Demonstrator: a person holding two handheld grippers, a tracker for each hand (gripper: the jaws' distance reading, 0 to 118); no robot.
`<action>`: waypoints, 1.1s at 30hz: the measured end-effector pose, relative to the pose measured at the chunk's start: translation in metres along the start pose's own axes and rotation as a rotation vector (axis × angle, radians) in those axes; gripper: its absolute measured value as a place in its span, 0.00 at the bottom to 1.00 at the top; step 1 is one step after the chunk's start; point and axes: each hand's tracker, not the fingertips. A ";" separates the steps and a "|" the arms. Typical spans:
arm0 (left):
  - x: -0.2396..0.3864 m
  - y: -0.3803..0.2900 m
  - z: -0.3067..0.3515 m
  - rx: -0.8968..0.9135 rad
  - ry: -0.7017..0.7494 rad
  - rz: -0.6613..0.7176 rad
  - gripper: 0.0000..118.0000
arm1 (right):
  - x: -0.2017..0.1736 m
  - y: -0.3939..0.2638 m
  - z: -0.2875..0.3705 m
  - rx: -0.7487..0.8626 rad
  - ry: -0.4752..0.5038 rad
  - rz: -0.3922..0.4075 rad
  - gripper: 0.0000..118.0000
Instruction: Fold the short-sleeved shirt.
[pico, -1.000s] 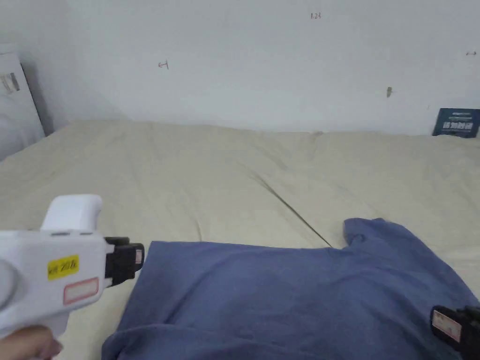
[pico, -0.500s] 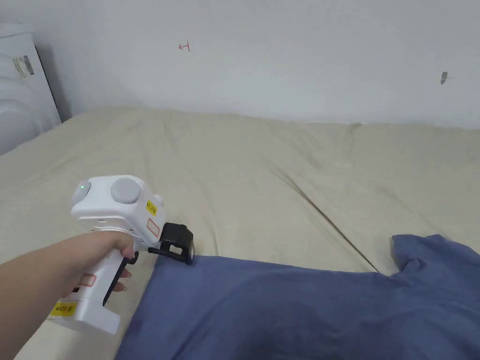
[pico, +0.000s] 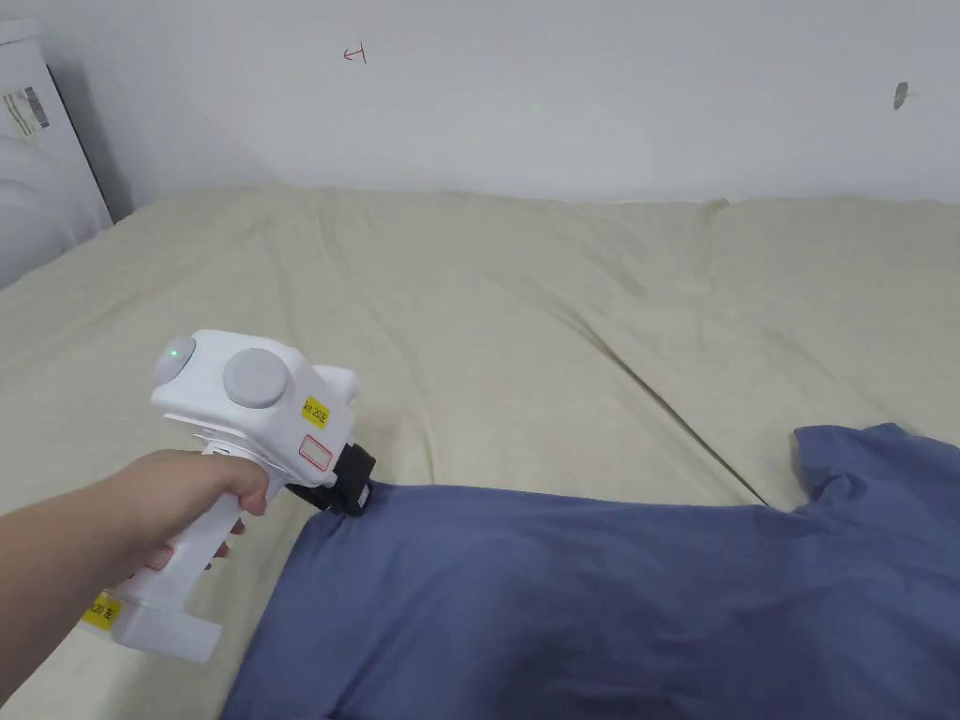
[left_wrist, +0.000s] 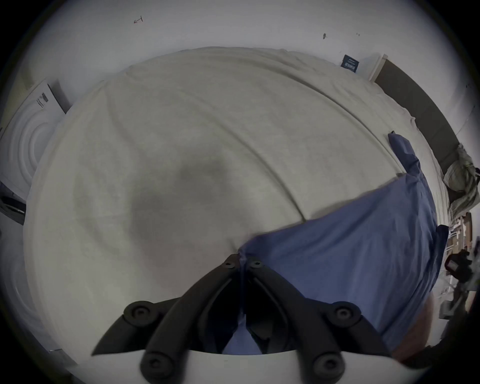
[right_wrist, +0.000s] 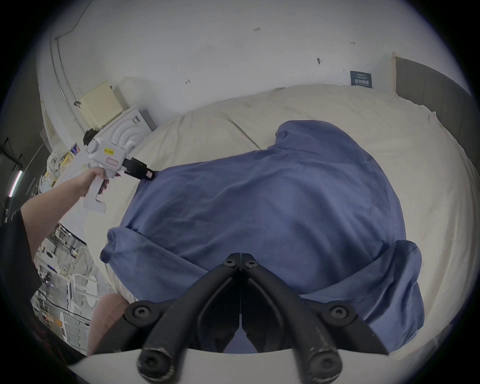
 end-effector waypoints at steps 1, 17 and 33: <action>0.002 0.000 -0.003 -0.005 0.043 -0.029 0.02 | -0.001 0.003 0.003 0.010 0.010 -0.013 0.00; -0.001 -0.001 0.022 0.081 0.056 -0.055 0.02 | 0.142 0.246 -0.122 -0.212 -0.220 -0.218 0.90; -0.006 -0.014 0.007 0.039 0.064 -0.029 0.02 | 0.150 0.227 -0.129 -0.215 -0.330 -0.115 0.00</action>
